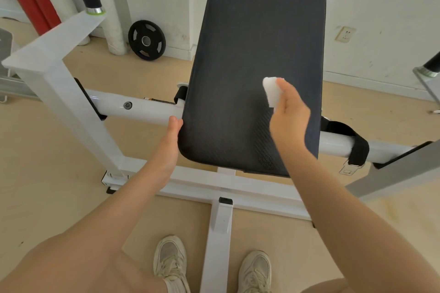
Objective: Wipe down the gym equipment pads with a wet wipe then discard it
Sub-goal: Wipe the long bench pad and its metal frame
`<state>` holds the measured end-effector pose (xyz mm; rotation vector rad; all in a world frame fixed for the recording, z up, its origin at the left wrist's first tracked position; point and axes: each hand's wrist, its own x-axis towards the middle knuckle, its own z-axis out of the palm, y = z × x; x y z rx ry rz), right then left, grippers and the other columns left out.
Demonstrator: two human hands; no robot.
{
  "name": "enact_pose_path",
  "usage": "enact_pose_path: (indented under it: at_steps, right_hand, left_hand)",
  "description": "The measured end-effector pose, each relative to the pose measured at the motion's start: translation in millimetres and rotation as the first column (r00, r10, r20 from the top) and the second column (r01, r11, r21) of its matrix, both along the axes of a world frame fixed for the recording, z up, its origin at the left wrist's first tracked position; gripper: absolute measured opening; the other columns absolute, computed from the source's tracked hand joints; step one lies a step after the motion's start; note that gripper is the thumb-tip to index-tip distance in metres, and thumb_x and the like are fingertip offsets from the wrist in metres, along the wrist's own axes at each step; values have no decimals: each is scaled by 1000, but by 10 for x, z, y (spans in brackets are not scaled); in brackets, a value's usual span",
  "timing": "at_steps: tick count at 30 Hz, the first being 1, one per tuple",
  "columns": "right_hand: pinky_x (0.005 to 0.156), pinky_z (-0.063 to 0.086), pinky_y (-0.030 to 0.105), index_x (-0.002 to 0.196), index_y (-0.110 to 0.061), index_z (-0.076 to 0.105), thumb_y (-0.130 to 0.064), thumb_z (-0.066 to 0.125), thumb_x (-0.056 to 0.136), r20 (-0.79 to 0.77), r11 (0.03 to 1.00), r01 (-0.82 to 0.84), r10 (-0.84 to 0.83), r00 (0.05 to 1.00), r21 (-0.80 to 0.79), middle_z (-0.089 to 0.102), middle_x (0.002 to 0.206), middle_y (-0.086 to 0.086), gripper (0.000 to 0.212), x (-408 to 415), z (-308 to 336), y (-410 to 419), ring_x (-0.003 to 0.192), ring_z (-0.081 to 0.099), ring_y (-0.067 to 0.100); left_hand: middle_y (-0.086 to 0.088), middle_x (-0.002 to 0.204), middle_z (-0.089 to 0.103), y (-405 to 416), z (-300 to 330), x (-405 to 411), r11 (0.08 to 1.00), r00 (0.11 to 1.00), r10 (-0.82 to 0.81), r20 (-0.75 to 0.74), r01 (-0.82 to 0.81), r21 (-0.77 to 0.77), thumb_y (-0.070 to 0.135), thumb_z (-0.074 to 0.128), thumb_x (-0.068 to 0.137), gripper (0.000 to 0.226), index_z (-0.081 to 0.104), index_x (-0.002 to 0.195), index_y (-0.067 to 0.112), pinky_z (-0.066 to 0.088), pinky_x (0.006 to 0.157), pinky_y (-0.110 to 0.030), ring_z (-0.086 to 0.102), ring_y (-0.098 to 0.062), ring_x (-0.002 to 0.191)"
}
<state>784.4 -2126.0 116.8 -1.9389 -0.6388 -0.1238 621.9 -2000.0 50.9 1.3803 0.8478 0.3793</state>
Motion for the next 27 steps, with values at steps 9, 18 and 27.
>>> enact_pose_path:
  at_steps: [9, 18, 27]
  right_hand:
    - [84, 39, 33, 116, -22, 52, -4, 36, 93, 129, 933, -139, 191, 973, -333, 56, 111, 6, 34, -13, -399, 341, 102, 53, 28]
    - [100, 34, 42, 115, 3, 62, 0, 31, 77, 398, 761, -335, 598, 696, -556, 62, 121, 16, 49, -973, -989, 434, 114, 58, 30]
    - [102, 36, 39, 122, -2, 59, 1, 25, 76, 485, 688, -108, 605, 631, -718, 58, 128, 11, 57, -626, -966, 8, 119, 55, 25]
  left_hand:
    - [15, 146, 30, -33, 12, -5, 1000, 1000, -4, 20, 3, 21, 53, 3, 95, 60, 23, 146, 28, 11, 109, -24, 20, -5, 137]
    - [10, 152, 21, -69, -65, -137, 992, 994, 101, 31, -103, 72, 49, 3, 95, 60, 23, 146, 23, 11, 105, -18, 17, -7, 140]
    - [12, 155, 10, -227, 106, -168, 949, 993, 118, -1, -113, 293, 45, 9, 97, 57, 14, 149, 21, 5, 105, -12, 9, 1, 140]
